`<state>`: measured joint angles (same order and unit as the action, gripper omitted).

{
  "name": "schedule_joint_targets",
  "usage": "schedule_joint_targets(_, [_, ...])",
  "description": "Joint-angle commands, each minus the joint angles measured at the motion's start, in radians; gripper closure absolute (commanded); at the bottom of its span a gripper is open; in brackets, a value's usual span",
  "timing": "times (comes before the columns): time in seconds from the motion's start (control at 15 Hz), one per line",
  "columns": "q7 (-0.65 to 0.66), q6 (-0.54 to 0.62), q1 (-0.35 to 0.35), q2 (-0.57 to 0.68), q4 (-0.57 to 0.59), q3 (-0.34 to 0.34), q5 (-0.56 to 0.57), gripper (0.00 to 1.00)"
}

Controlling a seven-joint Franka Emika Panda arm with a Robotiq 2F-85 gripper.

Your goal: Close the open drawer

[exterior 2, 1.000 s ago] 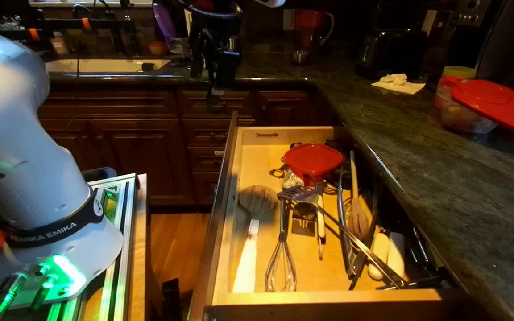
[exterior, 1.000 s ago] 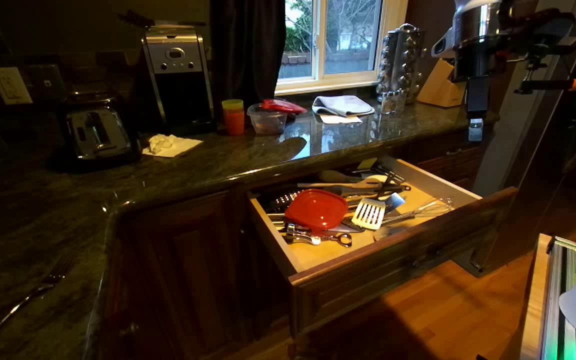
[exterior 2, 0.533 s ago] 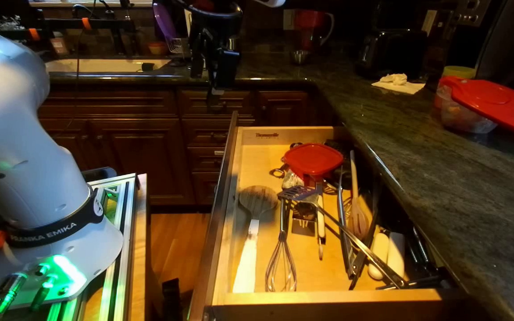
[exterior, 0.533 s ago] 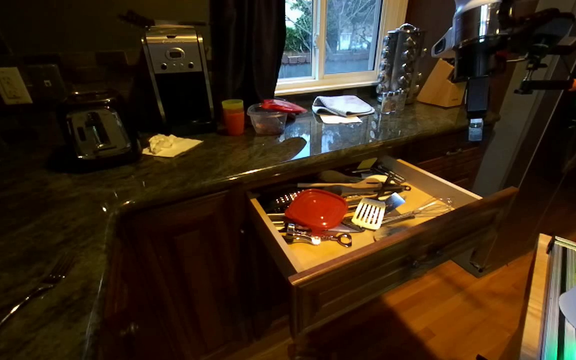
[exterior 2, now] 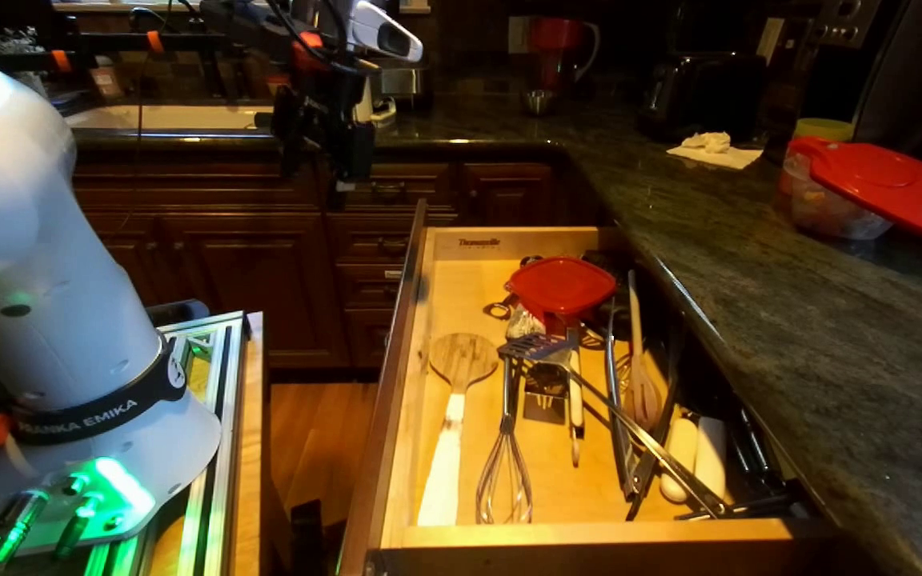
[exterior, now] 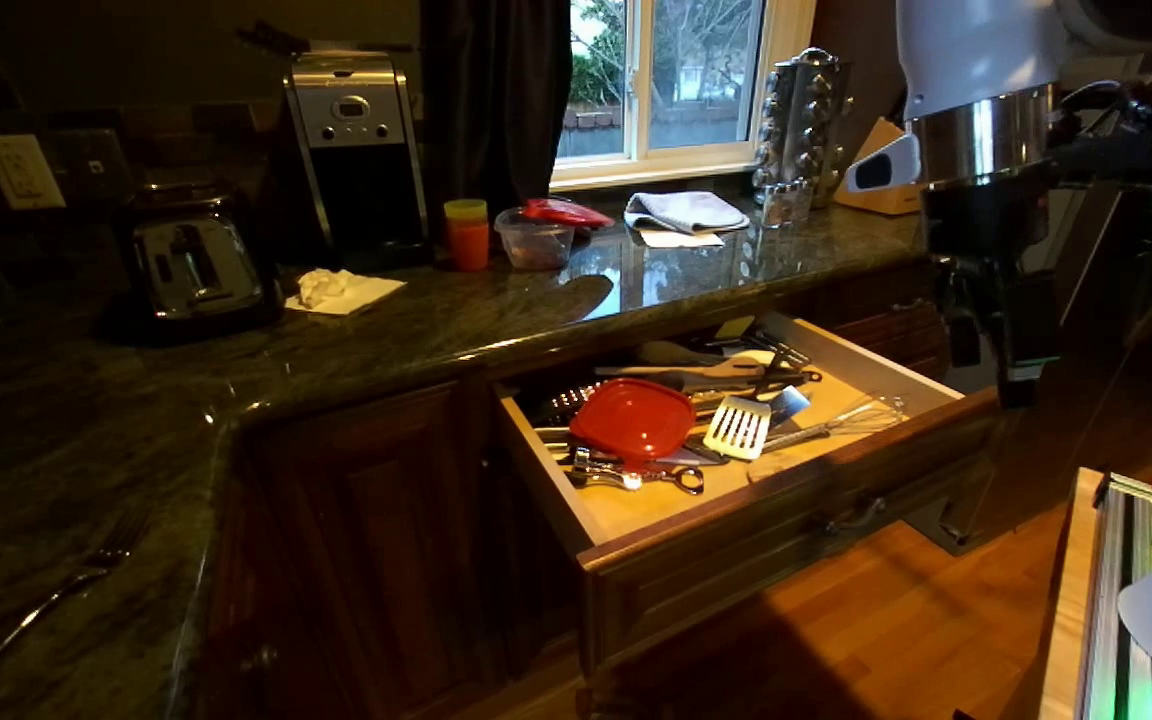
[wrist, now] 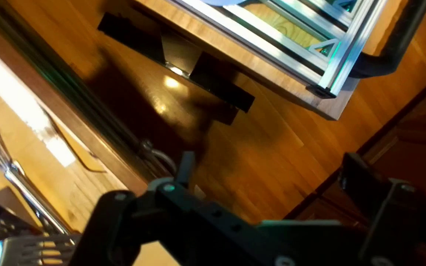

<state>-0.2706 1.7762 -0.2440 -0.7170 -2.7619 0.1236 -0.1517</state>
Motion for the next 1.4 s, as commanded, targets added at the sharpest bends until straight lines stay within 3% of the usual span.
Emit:
schedule_joint_targets(0.0, [0.107,0.157,-0.098,0.009,0.004,0.140,-0.001,0.00])
schedule_joint_targets(0.07, [0.119,0.202,-0.114,0.019,0.007,0.169,0.027,0.00])
schedule_joint_targets(0.13, [0.087,0.137,-0.105,0.009,0.010,0.107,0.016,0.00])
schedule_joint_targets(0.27, [0.118,0.183,-0.132,0.013,0.010,0.149,0.025,0.00])
schedule_joint_targets(0.47, [0.105,0.189,-0.125,0.030,0.010,0.149,0.046,0.00])
schedule_joint_targets(0.87, [-0.094,0.455,-0.195,0.191,0.008,0.158,0.141,0.00])
schedule_joint_targets(1.33, [-0.092,0.708,-0.160,0.384,0.006,0.167,0.320,0.00])
